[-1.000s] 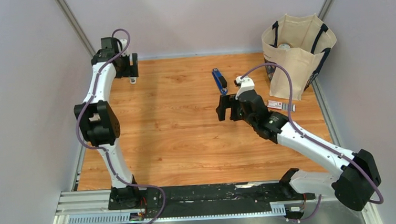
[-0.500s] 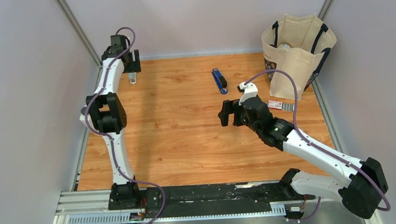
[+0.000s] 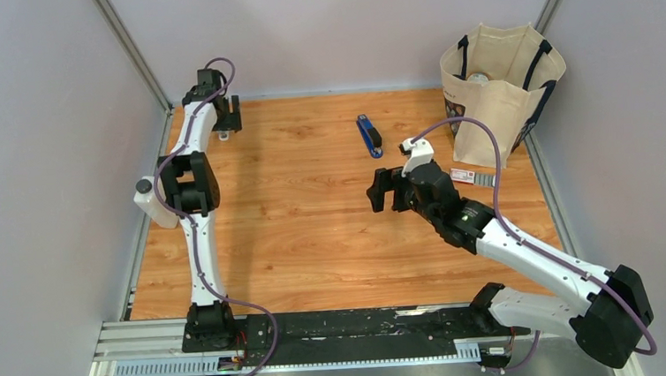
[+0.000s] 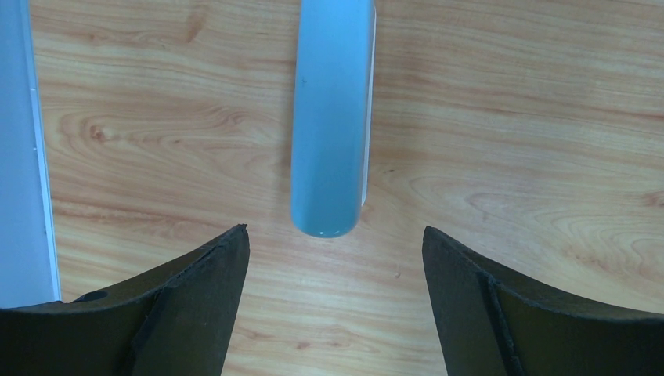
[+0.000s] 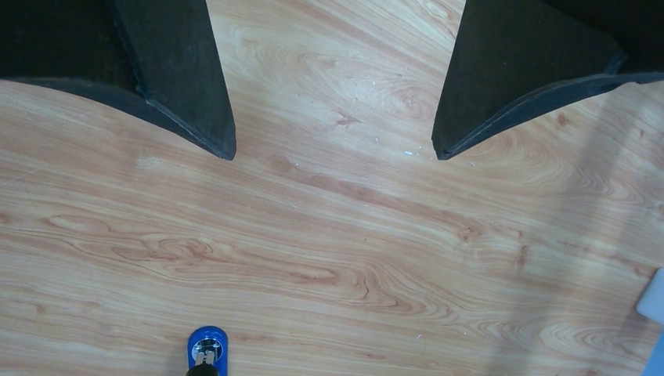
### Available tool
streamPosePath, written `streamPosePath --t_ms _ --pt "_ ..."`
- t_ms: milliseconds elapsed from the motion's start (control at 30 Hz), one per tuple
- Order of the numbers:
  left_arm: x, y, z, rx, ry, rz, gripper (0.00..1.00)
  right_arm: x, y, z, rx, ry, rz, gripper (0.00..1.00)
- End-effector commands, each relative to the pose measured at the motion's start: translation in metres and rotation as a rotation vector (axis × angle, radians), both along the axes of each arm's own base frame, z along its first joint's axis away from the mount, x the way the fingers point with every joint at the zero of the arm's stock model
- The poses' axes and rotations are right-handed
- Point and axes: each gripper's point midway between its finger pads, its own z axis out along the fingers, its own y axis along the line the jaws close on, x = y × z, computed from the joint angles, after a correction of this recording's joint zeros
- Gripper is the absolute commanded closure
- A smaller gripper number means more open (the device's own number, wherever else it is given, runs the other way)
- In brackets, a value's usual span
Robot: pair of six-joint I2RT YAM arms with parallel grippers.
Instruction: Unload the staples from the stapler
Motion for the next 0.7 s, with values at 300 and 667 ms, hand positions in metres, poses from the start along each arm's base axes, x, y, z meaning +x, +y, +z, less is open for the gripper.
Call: streamPosePath --t_ms 300,667 --pt "0.031 -0.004 0.016 -0.049 -0.11 -0.024 0.24 0.003 0.012 -0.006 0.022 -0.018 0.04 0.0" --pt "0.031 -0.004 0.015 -0.047 -0.108 -0.02 0.58 -0.001 0.009 -0.003 0.05 -0.039 0.035 0.0"
